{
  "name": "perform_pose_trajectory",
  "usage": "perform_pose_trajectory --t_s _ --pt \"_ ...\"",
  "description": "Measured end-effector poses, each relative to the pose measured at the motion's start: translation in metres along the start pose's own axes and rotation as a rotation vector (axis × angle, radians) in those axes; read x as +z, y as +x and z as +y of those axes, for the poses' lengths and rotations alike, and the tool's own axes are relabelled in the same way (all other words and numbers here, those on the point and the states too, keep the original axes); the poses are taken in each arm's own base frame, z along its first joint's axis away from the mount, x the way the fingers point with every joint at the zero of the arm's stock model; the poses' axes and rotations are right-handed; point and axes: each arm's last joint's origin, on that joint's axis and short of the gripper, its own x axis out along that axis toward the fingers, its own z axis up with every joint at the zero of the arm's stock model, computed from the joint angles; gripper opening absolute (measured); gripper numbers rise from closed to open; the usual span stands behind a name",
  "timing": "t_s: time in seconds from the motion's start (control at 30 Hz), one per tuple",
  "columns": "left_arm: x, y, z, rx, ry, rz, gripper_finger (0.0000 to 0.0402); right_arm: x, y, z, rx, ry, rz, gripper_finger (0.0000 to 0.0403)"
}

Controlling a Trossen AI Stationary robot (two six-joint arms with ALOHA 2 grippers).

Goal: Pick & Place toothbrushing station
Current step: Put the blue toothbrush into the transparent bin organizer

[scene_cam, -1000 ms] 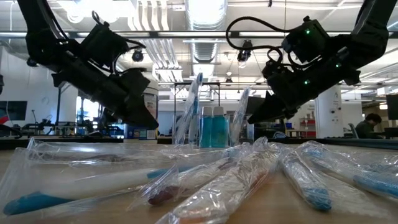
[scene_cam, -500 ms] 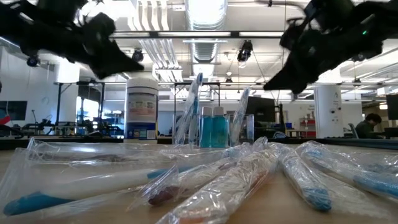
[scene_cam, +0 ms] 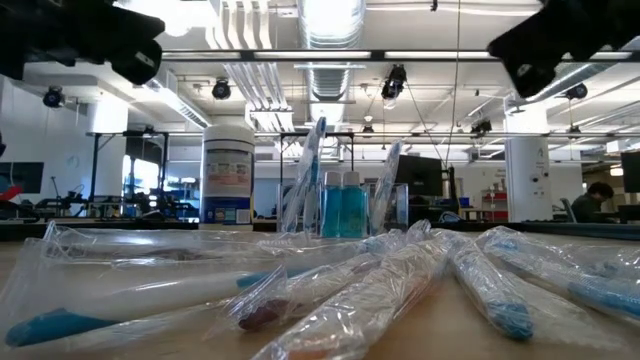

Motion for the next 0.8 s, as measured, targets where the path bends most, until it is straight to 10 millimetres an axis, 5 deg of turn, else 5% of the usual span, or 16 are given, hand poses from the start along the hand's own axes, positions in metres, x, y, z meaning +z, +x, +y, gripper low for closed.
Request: perform_pose_trajectory --t_s 0.43,0.8 --pt "0.000 -0.017 0.001 0.117 0.015 0.001 0.0005 -0.004 -0.036 0.029 -0.059 -0.058 -0.127 0.0008" --pt "-0.005 -0.023 0.000 0.128 -0.027 0.044 0.0017 -0.018 -0.029 0.034 -0.004 0.153 0.091 0.0008"
